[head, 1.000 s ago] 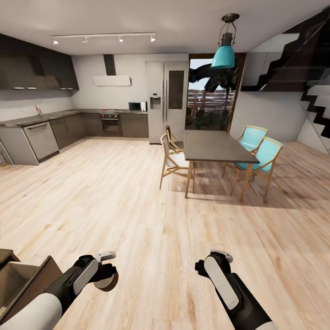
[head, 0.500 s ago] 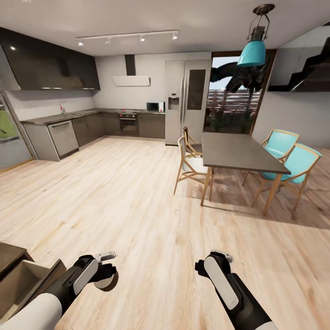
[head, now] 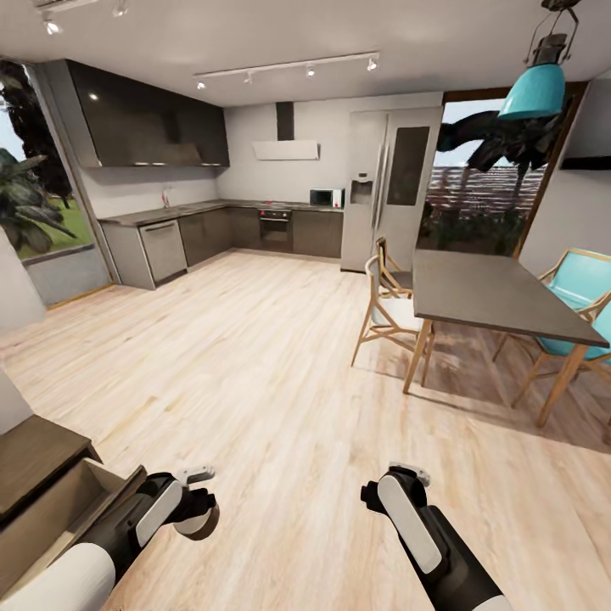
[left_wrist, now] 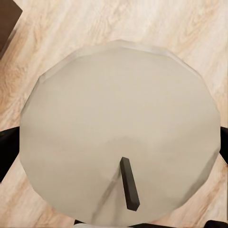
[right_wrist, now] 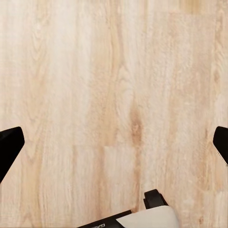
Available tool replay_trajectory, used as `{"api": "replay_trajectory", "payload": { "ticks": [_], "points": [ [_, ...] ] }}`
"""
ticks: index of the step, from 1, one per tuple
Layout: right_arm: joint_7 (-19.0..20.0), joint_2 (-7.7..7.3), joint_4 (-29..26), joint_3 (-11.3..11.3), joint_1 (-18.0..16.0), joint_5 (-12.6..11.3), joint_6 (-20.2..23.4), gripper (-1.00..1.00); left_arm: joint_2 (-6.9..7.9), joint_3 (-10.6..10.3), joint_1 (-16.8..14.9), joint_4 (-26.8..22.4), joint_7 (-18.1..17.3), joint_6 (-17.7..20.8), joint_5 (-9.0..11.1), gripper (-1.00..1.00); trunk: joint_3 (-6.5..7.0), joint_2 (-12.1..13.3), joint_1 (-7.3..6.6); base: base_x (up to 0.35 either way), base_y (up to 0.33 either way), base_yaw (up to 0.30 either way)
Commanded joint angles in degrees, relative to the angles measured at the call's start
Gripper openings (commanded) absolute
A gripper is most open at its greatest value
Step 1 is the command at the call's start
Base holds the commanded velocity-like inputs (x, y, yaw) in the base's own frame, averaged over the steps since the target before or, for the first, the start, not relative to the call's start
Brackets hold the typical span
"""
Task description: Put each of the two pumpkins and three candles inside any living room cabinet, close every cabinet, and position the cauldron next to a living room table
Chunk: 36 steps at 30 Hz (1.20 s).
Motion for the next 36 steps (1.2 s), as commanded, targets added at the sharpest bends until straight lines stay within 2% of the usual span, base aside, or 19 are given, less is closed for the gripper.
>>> {"api": "replay_trajectory", "payload": {
  "ticks": [1,14,36],
  "points": [
    [-0.6,-0.02,-0.1,0.1,0.0,-0.5,0.2,1.0,0.07,-0.4,-0.1,-0.1,0.5,0.1,0.5,-1.0,-0.07,0.0,0.03,0.229,-0.194,0.284],
    [-0.6,-0.02,0.0,0.1,0.0,-0.5,0.2,1.0,0.07,-0.4,-0.1,-0.1,0.5,0.1,0.5,-1.0,-0.07,0.0,0.03,0.232,-0.167,0.284],
    [-0.6,-0.02,0.0,0.1,0.0,-0.4,0.2,1.0,0.11,-0.4,-0.1,-0.3,0.4,0.1,0.5,-1.0,-0.07,0.0,0.03,0.033,-0.002,0.284]
  ]
}}
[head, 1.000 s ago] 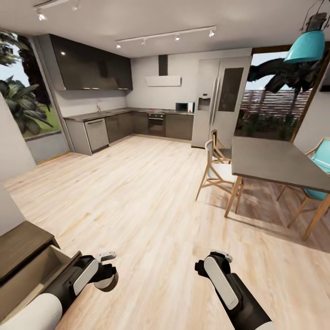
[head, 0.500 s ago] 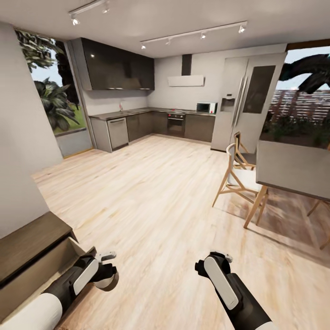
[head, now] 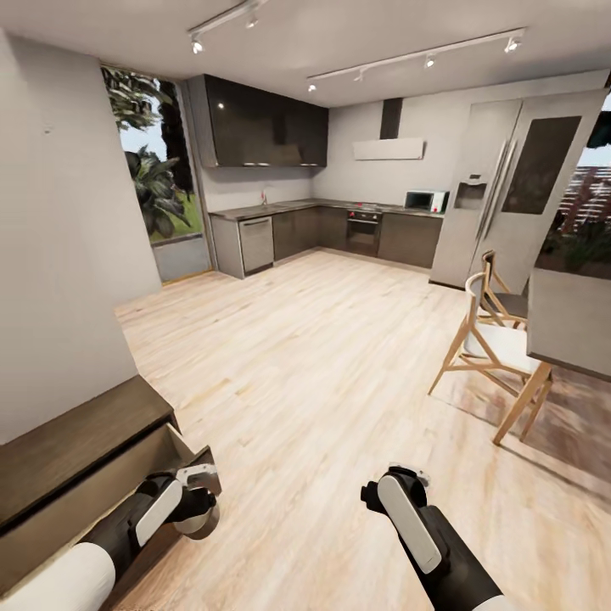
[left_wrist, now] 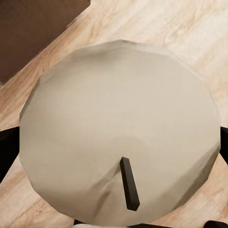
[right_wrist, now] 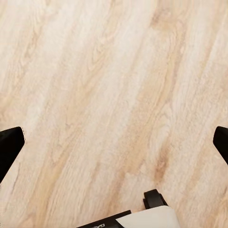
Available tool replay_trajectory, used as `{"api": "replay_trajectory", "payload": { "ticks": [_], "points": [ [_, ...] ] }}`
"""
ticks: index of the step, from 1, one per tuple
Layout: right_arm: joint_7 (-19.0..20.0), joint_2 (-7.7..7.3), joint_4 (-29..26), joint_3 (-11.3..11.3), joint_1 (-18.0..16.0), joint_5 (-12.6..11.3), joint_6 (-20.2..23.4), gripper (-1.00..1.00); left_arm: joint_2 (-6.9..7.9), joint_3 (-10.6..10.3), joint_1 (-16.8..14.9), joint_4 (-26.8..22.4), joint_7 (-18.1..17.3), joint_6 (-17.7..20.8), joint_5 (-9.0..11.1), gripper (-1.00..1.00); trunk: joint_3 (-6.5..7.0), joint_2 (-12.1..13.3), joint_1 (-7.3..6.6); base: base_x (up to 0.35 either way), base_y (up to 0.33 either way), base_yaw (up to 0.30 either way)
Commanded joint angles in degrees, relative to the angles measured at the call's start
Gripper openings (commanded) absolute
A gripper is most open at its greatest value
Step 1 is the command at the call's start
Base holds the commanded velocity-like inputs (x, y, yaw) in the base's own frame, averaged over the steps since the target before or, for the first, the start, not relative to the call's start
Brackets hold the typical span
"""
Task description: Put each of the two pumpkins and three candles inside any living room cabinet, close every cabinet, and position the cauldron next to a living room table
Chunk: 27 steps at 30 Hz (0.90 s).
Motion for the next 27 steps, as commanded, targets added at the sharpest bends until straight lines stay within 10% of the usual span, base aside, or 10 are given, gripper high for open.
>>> {"api": "replay_trajectory", "payload": {
  "ticks": [1,27],
  "points": [
    [-0.6,-0.02,-0.1,0.1,0.0,-0.5,0.2,1.0,0.06,-0.4,-0.1,-0.1,0.5,0.1,0.5,-1.0,-0.07,0.0,0.02,0.21,0.0,0.284],
    [-0.6,-0.02,-0.1,0.1,0.0,0.0,0.2,1.0,0.03,-0.4,-0.1,-0.1,0.6,0.1,0.5,-1.0,-0.07,0.0,0.02,0.119,0.0,0.285]
  ]
}}
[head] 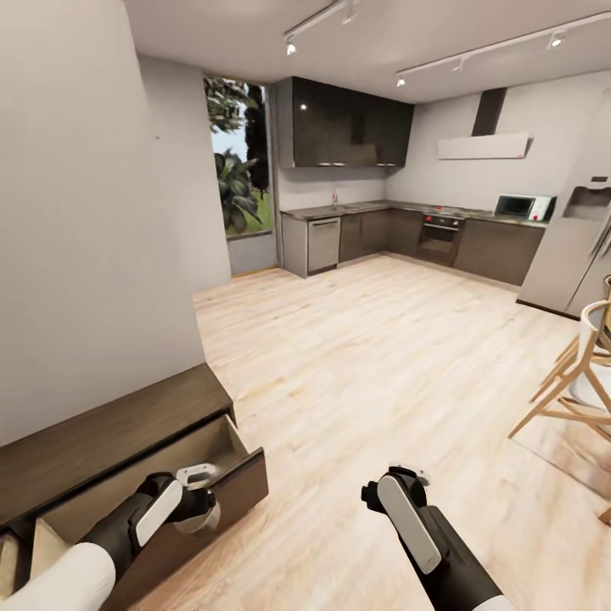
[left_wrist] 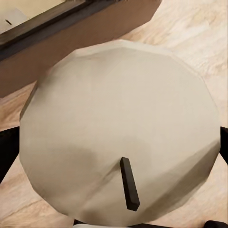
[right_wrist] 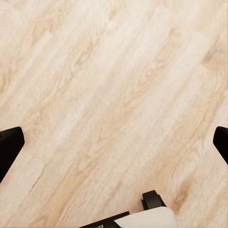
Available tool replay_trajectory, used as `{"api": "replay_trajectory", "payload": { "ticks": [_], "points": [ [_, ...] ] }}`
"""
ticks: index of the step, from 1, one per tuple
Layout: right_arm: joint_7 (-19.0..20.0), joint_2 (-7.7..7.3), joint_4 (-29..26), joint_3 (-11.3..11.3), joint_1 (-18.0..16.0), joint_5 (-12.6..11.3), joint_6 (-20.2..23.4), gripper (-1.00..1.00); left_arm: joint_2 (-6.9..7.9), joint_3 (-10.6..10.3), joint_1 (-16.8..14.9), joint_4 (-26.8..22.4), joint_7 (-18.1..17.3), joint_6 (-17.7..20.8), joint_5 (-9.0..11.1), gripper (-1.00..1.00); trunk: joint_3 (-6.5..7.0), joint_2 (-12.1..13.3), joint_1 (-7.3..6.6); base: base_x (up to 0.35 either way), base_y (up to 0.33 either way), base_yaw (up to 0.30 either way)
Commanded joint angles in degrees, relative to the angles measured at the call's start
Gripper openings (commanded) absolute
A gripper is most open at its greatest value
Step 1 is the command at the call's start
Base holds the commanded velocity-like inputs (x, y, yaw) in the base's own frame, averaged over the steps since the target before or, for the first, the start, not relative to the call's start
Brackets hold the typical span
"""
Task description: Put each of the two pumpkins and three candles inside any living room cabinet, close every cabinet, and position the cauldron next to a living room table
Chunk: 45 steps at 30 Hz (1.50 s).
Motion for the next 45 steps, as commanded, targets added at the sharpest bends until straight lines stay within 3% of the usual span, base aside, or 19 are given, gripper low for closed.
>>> {"api": "replay_trajectory", "payload": {
  "ticks": [1,17,45],
  "points": [
    [-0.6,-0.02,0.0,0.1,0.0,-0.5,0.2,1.0,0.08,-0.4,-0.1,-0.1,0.5,0.1,0.5,-1.0,-0.07,0.0,0.02,0.179,0.0,0.285],
    [-0.6,-0.02,0.0,0.1,0.0,-0.5,0.2,1.0,0.08,-0.3,-0.1,-0.1,0.5,0.1,0.6,-1.0,-0.07,0.0,0.02,0.278,0.0,0.285],
    [-0.6,-0.02,0.2,0.1,0.0,-0.4,0.2,1.0,0.08,0.1,0.0,-0.2,0.4,0.1,0.6,-1.0,-0.07,0.0,0.02,0.008,0.0,0.285]
  ]
}}
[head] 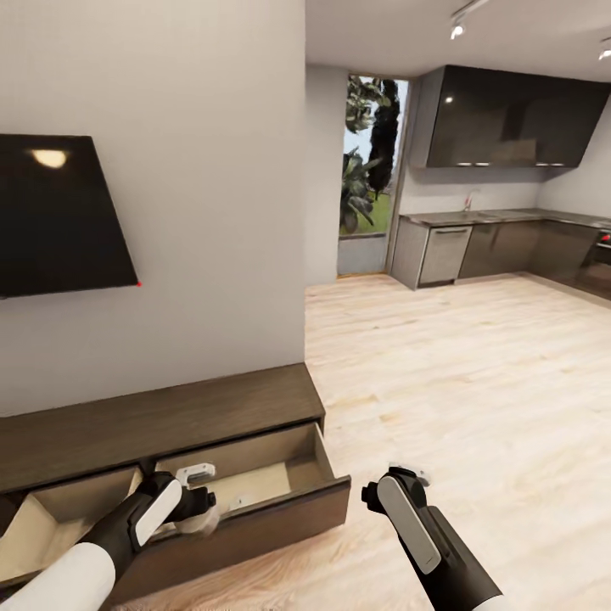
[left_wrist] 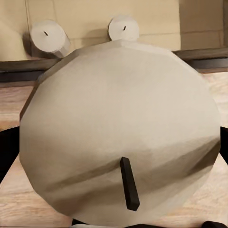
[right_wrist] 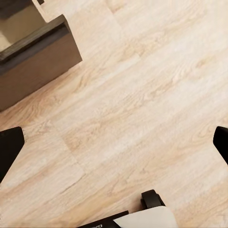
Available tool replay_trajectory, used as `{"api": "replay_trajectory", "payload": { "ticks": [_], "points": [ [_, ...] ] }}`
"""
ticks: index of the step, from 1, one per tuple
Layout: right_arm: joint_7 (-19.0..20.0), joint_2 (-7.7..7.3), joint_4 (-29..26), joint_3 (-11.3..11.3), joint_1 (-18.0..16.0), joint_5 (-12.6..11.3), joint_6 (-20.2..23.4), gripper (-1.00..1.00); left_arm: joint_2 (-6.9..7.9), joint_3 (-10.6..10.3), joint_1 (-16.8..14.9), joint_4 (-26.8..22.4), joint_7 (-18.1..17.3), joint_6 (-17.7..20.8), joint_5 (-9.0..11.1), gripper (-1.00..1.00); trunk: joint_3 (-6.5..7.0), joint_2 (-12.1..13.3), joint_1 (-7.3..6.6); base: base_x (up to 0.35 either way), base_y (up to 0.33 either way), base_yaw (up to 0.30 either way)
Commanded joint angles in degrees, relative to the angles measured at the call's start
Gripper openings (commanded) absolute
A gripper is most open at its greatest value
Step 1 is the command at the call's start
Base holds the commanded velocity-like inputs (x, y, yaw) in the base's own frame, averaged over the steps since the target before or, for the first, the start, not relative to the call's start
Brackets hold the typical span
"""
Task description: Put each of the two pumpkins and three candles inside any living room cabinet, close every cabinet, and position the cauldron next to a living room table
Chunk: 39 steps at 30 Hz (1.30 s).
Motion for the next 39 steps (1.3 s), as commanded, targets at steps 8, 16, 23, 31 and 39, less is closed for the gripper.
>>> {"api": "replay_trajectory", "payload": {
  "ticks": [8,16,23,31,39],
  "points": [
    [-0.6,-0.02,-0.1,0.1,0.0,-0.5,0.2,1.0,0.08,-0.2,-0.1,-0.1,0.5,0.1,0.5,-1.0,-0.07,0.0,0.0,0.0,0.0,0.285],
    [-0.6,-0.02,-0.1,0.1,0.0,-0.5,0.2,1.0,0.08,-0.2,-0.1,-0.1,0.5,0.1,0.5,-1.0,-0.07,0.0,0.0,0.0,0.0,0.285],
    [-0.6,-0.02,-0.3,0.1,0.0,-0.5,0.2,1.0,0.08,-0.3,-0.1,-0.1,0.5,0.1,0.5,-1.0,-0.07,0.0,0.0,0.0,0.0,0.253],
    [-0.6,-0.02,-0.3,0.1,0.0,-0.5,0.2,1.0,0.08,-0.3,-0.1,-0.1,0.5,0.1,0.5,-1.0,-0.07,0.0,0.0,0.0,0.0,0.027],
    [-0.6,-0.02,-0.4,0.1,0.0,-0.7,0.2,1.0,0.08,-0.4,-0.1,-0.1,0.5,0.1,0.5,-1.0,-0.07,0.0,0.0,0.0,0.0,0.0]
  ]
}}
